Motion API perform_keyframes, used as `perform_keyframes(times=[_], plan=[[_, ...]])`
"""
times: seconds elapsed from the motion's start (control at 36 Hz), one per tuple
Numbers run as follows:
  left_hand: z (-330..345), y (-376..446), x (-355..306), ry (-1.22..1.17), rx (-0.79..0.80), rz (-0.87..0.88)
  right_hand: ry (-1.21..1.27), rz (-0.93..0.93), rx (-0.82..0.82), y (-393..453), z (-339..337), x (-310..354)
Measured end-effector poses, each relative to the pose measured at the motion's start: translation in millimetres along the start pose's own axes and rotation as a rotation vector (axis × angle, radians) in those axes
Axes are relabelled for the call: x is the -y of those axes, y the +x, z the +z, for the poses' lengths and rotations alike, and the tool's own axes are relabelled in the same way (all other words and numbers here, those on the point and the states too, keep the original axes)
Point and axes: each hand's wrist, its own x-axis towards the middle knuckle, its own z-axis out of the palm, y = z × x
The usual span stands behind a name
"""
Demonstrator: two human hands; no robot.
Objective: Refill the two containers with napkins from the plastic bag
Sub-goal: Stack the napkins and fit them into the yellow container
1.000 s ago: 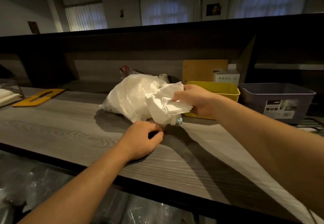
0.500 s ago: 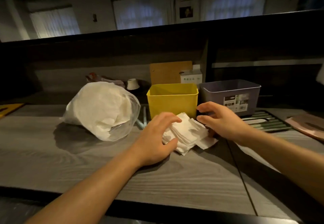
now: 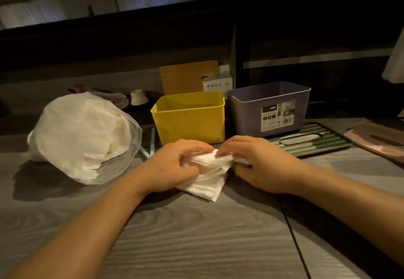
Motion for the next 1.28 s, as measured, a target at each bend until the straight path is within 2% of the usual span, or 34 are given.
perform_keyframes(times=[0.17,0.25,0.39,0.58,0.69,0.81,0.97,1.08,1.17,1.28], plan=[[6.1,0.4,9.0,0.070,-0.147,0.067,0.054,0.094,0.005,1.3,-2.5,-6.3],[6.0,0.8,8.0,-0.023,-0.231,0.067,0.153,0.142,-0.022,0.3,-0.6,-8.0],[1.7,-1.2,1.4,-0.253,-0.309,-0.050,0.278,0.203,-0.120,0.9,1.4,-8.9],[0.6,-2.3,-2.0,-0.389,-0.305,-0.111,0.437,0.288,-0.259,4.0,0.5,-2.8],[-0.2,-3.8,-1.7,-0.445,-0.223,-0.112,0.386,0.328,-0.286,6.0,4.3,-4.1],[-0.2,-3.2,-3.7,-0.545,-0.243,-0.133,0.310,0.349,-0.316,7.6,6.2,-10.7],[1.4,0.6,-2.9,-0.533,-0.287,-0.132,0.285,0.334,-0.394,5.7,-0.7,-16.9],[2.3,3.1,-1.8,-0.499,-0.288,-0.121,0.437,0.251,-0.473,3.8,-7.2,-12.1],[2.6,5.5,-2.3,-0.497,-0.273,-0.114,0.616,0.187,-0.454,4.1,-5.6,-5.2],[2.3,7.3,-4.7,-0.506,-0.248,-0.111,0.627,0.283,-0.406,10.8,6.3,-3.9]])
